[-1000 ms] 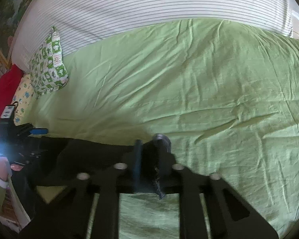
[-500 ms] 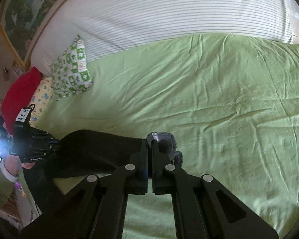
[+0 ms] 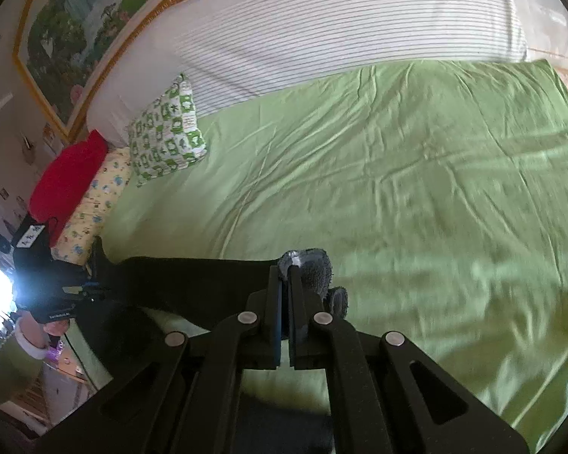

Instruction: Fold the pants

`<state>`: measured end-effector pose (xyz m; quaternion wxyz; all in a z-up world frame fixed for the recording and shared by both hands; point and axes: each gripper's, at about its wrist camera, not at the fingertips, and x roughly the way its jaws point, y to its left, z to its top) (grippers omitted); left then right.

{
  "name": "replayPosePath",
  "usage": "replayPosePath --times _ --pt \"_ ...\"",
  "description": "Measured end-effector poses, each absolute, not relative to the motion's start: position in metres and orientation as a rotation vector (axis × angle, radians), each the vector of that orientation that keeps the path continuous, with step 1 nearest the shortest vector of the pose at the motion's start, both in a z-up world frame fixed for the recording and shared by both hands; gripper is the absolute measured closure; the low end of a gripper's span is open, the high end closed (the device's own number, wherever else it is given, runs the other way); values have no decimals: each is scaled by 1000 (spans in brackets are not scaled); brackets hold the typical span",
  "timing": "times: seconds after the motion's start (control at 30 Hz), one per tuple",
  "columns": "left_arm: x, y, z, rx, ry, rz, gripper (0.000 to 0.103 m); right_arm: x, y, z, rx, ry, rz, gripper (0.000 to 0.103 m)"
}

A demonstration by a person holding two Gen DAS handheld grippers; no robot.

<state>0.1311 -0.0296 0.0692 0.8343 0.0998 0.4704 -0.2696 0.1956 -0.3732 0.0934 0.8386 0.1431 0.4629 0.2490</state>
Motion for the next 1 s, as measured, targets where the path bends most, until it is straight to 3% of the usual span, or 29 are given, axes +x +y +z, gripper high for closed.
replayPosePath --times 0.63,0.83,1.0 --pt "58 -36 34 188 1013 -615 96 93 -401 61 392 1016 482 100" --pt "49 -40 14 204 1049 -621 86 77 -402 44 400 1050 466 100" --pt "40 -39 8 167 1049 -617 85 63 -403 45 382 1061 431 97"
